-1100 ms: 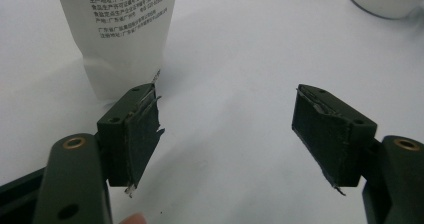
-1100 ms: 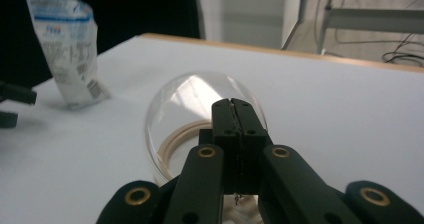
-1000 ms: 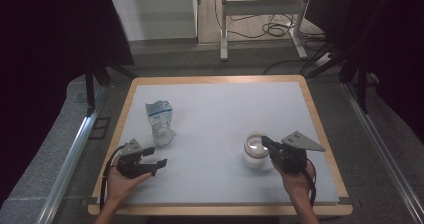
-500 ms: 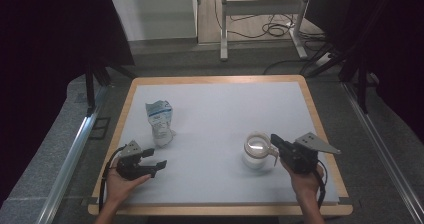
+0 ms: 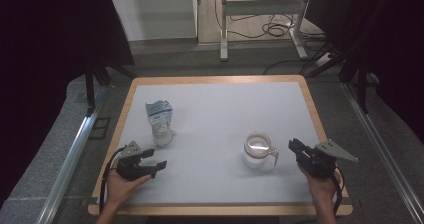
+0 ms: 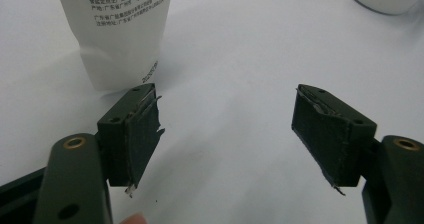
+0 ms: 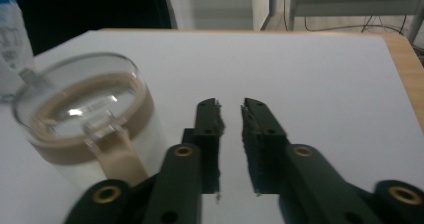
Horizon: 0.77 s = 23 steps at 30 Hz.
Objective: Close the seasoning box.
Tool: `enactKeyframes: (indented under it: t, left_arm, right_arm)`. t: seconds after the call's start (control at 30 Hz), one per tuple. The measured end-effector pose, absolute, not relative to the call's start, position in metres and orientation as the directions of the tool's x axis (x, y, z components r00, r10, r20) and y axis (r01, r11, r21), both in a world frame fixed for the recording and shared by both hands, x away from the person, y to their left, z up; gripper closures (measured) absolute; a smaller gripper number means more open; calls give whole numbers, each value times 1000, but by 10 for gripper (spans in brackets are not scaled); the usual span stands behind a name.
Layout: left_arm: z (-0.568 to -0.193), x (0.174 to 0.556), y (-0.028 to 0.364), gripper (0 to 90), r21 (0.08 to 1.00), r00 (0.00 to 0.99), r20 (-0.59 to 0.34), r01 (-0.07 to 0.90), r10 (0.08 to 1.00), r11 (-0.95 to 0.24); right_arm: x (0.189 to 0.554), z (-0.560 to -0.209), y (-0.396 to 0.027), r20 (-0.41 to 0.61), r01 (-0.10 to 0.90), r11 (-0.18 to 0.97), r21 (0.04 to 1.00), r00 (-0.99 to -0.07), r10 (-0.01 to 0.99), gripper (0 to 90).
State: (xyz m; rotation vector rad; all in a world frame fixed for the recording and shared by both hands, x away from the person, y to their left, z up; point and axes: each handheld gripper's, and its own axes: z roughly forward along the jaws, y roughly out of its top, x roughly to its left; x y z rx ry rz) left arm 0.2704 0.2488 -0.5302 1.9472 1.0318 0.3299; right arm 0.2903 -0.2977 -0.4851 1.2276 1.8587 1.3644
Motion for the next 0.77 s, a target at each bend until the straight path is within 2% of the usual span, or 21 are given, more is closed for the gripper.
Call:
enactKeyframes:
  t: [0.1, 0.33, 0.63, 0.77]
  left_arm:
    - [-530, 270, 249, 273, 806, 617, -157, 531, 771, -262]
    - [-530, 269, 251, 272, 808, 615, -158, 530, 773, -256]
    - [-529, 268, 251, 271, 814, 613, -159, 525, 774, -249]
    - [-528, 268, 250, 265, 819, 613, -160, 520, 774, -242]
  right_arm:
    - [290, -495, -302, 100, 372, 87, 924, -457, 884, 691]
    - [290, -512, -300, 51, 412, 177, 894, -486, 873, 482]
    - [288, -510, -299, 41, 397, 172, 902, -473, 880, 387]
    - [289, -512, -302, 43, 402, 162, 901, -455, 890, 306]
